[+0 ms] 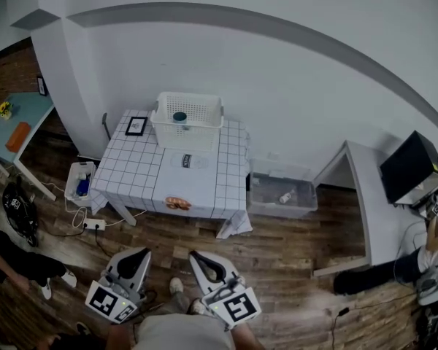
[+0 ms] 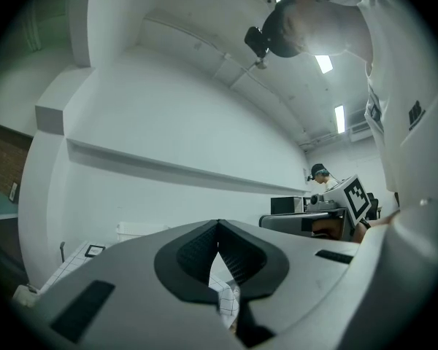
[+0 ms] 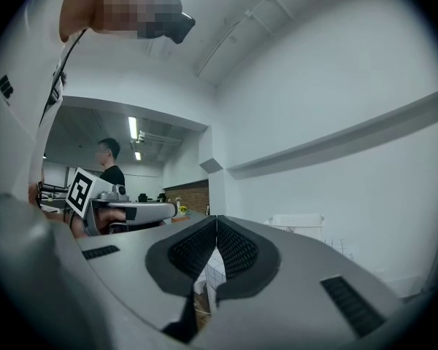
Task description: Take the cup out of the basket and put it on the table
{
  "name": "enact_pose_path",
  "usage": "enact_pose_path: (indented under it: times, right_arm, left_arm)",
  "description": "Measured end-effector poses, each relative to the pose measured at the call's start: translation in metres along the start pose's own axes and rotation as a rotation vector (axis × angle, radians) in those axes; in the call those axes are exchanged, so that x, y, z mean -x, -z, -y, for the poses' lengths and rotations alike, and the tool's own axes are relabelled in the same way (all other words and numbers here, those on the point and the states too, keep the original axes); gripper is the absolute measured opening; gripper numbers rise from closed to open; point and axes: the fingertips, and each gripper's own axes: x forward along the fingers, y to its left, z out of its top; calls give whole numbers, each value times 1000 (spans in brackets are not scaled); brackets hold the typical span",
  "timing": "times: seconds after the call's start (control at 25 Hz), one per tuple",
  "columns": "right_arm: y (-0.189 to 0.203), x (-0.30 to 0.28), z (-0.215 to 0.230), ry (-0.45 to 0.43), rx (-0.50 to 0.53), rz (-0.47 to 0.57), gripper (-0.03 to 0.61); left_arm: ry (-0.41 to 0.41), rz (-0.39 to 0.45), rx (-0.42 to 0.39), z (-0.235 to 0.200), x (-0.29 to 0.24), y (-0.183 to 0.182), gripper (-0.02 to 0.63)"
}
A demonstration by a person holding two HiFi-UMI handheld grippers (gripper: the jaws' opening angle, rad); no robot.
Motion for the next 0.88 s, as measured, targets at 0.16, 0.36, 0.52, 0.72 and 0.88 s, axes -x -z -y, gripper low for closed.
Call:
enact_pose_path:
  times: [0.16, 0.36, 0.52, 0.72, 0.88]
  right_arm:
    - [3, -24, 13, 21, -5, -13, 11]
    - [7, -56, 29, 41, -1, -31, 11]
    - [11, -80, 39, 64, 4, -45, 11]
    - [7, -106, 51, 101, 8, -31, 11]
    - [9, -122, 60, 115, 9, -31, 11]
  left_arm:
    - [8, 3, 6, -26, -13, 2, 2]
    - [22, 0, 5, -59, -30, 5, 2]
    - [41, 9, 9, -83, -42, 7, 2]
    - [67, 4, 4, -110, -55, 4, 2]
    - [74, 6, -1, -128, -64, 5, 2]
